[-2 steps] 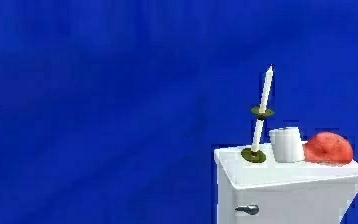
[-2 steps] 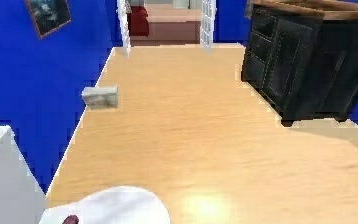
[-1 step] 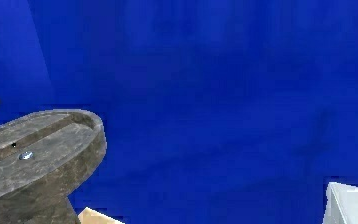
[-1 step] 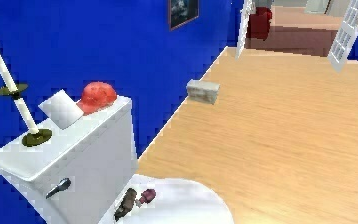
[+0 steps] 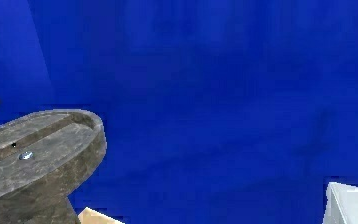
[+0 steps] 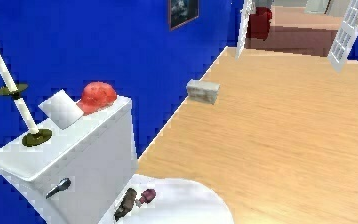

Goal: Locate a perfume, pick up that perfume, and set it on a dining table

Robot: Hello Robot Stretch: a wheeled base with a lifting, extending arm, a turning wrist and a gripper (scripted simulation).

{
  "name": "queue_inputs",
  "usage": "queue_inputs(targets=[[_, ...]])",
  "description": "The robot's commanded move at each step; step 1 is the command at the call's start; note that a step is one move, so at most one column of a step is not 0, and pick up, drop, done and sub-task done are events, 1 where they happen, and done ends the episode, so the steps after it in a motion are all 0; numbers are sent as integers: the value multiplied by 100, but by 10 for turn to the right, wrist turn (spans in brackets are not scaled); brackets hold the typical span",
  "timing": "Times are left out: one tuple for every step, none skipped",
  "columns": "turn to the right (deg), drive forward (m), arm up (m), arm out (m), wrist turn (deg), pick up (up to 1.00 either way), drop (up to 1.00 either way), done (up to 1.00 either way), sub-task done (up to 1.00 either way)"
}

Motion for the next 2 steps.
queue_inputs(targets=[[0, 0, 16, 0, 0, 0, 0, 0, 0], [0, 0, 0, 32, 0, 0, 0, 0, 0]])
